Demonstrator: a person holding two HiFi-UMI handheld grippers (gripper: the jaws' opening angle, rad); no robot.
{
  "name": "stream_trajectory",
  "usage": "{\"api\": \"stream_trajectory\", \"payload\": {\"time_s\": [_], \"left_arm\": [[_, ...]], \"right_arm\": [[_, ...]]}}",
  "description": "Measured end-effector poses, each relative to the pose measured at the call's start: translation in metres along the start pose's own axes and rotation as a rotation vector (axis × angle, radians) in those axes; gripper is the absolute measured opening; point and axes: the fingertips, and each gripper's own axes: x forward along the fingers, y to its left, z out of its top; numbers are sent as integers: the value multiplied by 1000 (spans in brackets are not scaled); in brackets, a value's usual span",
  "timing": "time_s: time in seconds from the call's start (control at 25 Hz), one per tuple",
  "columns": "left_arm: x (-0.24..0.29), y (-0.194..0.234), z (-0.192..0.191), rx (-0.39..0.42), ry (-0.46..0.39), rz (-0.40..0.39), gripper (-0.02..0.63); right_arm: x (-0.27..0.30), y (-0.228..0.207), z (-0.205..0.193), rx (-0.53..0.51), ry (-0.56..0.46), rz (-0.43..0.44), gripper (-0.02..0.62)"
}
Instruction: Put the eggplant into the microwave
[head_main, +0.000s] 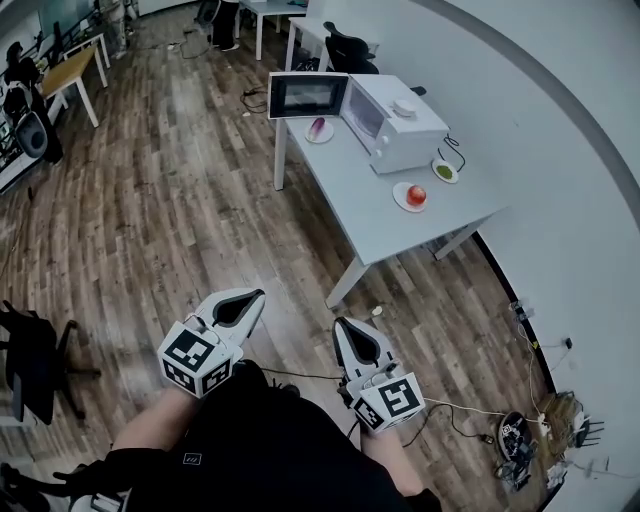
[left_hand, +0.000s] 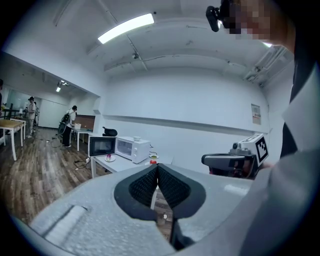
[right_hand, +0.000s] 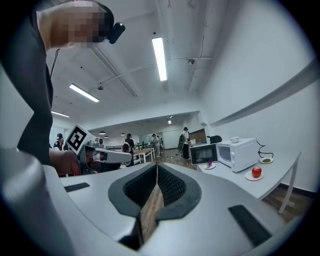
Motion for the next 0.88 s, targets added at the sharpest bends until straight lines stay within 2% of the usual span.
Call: {"api": "stream_trajectory", "payload": {"time_s": [0.2, 0.44, 0.52, 0.88], "left_arm": [[7, 6, -2, -15, 9, 20, 9], [26, 36, -5, -32, 6, 38, 9], [37, 51, -1, -24, -2, 38, 9], [93, 154, 24, -13, -19, 35, 9]], "right_arm": [[4, -11, -5, 39, 7, 14, 18], [32, -29, -11, 20, 37, -1, 33], [49, -42, -10, 14, 41, -3, 52], [159, -94, -4, 40, 59, -14, 54]]}}
